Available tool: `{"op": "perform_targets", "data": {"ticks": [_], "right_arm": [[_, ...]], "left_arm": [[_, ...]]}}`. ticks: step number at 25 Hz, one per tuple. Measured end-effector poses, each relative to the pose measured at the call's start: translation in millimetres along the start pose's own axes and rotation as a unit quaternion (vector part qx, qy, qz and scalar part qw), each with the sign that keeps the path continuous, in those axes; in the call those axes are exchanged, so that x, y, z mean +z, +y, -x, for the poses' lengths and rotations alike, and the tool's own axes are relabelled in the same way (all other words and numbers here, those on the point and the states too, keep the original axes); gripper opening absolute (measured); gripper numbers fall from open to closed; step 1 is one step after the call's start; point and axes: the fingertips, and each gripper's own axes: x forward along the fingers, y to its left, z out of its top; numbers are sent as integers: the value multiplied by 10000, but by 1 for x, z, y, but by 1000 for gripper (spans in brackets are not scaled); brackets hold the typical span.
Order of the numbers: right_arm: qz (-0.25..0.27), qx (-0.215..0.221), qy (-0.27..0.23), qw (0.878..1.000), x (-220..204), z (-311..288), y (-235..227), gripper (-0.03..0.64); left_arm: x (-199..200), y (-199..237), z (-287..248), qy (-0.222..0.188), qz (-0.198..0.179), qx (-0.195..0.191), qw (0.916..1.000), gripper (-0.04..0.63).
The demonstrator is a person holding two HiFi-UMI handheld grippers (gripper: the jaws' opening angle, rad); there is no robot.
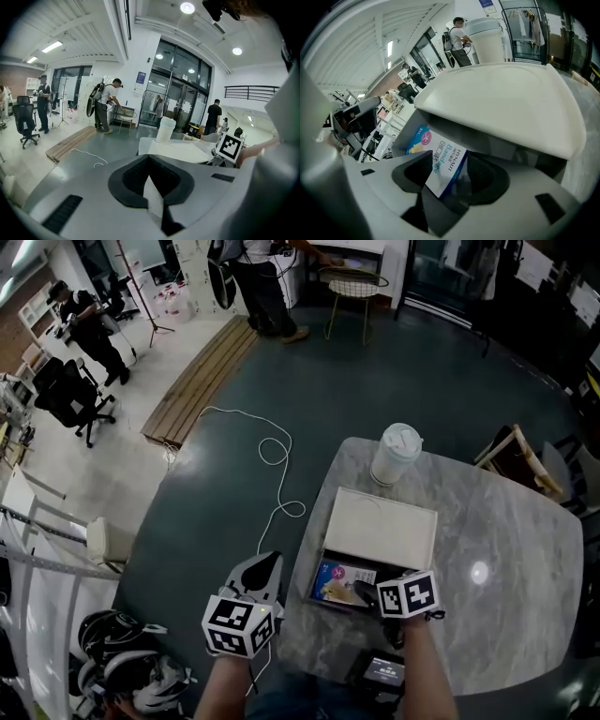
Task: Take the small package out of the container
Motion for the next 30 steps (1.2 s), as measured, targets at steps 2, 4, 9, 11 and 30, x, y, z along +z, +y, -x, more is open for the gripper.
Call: {"op": "perform_targets", "data": {"ticks": [2,4,9,11,30], "right_arm": [[-10,3,-86,10000,3,5,3,245],[20,7,-272,9996,8,14,6,244],[345,214,-792,9960,15,38,24,219],[508,224,-949,9939,15,44,32,221],[-1390,333,-2541,9566,46,46,63,136]], "left_arm": [[5,1,1,-39,-25,-19,10000,11],[9,2,0,-83,-56,-30,9999,11],[23,-2,-4,-229,-90,-92,9997,11],[31,-5,-5,-295,-139,-143,9994,12],[37,-19,9,-337,-287,-158,9989,12]]}}
